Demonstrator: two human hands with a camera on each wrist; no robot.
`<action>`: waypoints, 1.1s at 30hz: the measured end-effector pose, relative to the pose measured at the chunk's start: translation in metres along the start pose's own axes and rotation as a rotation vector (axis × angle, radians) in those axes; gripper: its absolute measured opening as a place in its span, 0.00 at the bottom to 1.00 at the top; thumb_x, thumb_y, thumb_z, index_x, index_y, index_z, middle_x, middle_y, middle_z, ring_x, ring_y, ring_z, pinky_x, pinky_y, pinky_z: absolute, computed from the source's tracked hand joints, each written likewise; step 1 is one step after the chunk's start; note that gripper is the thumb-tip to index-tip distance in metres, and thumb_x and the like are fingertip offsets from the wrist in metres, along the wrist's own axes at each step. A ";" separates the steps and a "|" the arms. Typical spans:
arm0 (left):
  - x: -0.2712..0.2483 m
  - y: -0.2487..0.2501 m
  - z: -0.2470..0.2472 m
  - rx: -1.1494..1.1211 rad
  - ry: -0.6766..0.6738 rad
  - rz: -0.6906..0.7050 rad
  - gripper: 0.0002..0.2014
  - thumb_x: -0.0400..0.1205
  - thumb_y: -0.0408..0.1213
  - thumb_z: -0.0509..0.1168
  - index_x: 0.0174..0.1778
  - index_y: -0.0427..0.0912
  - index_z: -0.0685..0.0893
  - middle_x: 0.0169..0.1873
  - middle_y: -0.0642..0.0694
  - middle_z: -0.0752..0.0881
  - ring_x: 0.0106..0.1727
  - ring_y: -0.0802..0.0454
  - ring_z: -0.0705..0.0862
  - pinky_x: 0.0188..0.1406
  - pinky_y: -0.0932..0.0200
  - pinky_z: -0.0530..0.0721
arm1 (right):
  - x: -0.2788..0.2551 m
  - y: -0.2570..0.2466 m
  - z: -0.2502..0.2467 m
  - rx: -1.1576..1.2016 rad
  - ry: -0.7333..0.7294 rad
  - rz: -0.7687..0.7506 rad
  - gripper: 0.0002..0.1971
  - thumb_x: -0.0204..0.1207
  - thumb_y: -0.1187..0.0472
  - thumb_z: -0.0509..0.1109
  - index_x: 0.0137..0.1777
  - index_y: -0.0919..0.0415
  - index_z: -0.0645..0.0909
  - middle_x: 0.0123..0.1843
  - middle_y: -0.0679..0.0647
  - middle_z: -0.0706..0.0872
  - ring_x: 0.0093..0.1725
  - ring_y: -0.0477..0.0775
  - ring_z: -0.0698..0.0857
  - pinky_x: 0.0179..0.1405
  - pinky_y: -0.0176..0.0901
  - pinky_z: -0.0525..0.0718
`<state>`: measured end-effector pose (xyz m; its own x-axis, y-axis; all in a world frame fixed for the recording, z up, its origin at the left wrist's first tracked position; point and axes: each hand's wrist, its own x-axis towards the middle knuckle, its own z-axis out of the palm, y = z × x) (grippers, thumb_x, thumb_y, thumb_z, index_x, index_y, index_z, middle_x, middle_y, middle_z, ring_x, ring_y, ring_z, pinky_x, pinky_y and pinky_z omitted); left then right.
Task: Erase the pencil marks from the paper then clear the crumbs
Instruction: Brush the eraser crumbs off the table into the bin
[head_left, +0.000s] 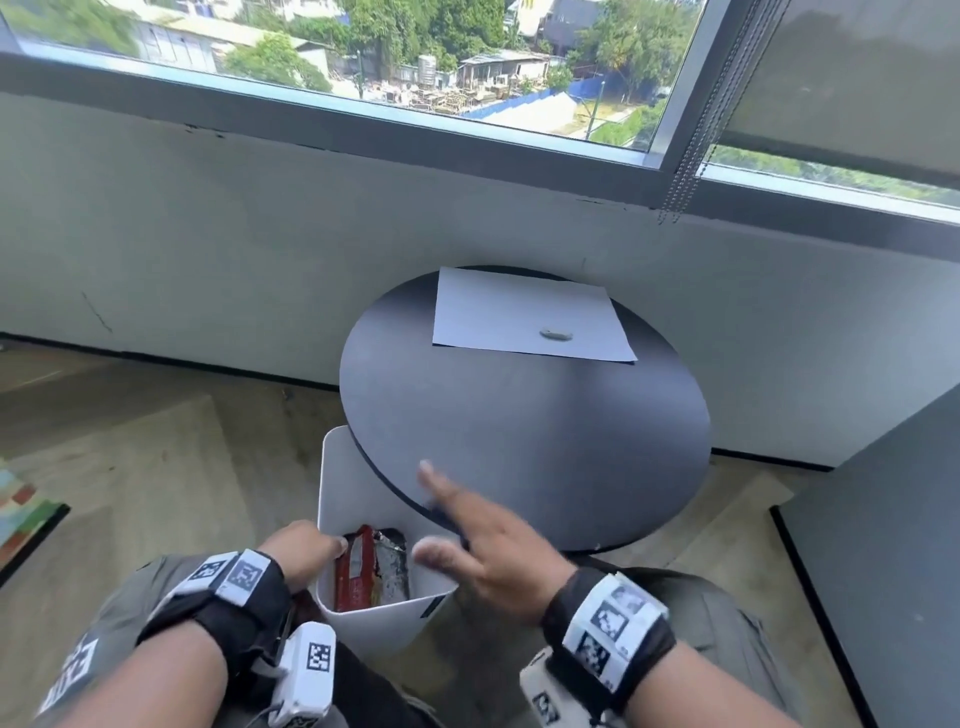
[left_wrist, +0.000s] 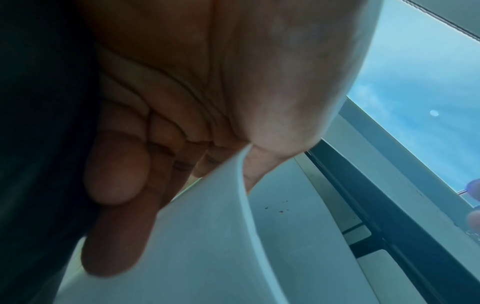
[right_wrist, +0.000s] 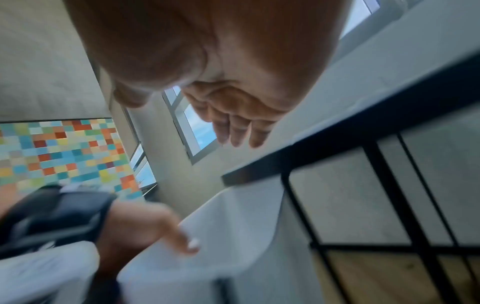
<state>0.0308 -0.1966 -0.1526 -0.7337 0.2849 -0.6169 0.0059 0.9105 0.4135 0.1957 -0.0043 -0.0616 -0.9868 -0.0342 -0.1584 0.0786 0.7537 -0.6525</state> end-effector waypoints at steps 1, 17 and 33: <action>0.000 -0.001 0.000 0.002 -0.003 0.003 0.15 0.85 0.44 0.63 0.59 0.37 0.87 0.56 0.38 0.89 0.56 0.43 0.87 0.55 0.57 0.83 | 0.007 0.007 -0.016 0.054 0.098 0.028 0.41 0.78 0.31 0.58 0.87 0.46 0.49 0.87 0.43 0.56 0.84 0.39 0.54 0.84 0.43 0.53; 0.006 0.001 0.002 0.036 -0.031 0.038 0.16 0.87 0.41 0.60 0.59 0.32 0.86 0.60 0.32 0.87 0.61 0.39 0.86 0.53 0.56 0.81 | 0.104 0.035 -0.047 -0.617 -0.204 0.296 0.53 0.65 0.17 0.48 0.85 0.47 0.43 0.88 0.49 0.40 0.86 0.66 0.41 0.78 0.75 0.50; -0.004 0.005 0.001 0.021 -0.007 0.046 0.19 0.88 0.43 0.60 0.66 0.34 0.84 0.64 0.36 0.86 0.63 0.41 0.85 0.55 0.59 0.81 | 0.016 0.062 -0.017 -0.398 0.095 0.560 0.45 0.76 0.24 0.41 0.87 0.50 0.41 0.87 0.46 0.32 0.85 0.62 0.33 0.80 0.70 0.37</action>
<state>0.0349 -0.1925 -0.1487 -0.7277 0.3282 -0.6023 0.0537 0.9026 0.4271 0.1828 0.0533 -0.0921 -0.8222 0.4742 -0.3148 0.5398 0.8250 -0.1671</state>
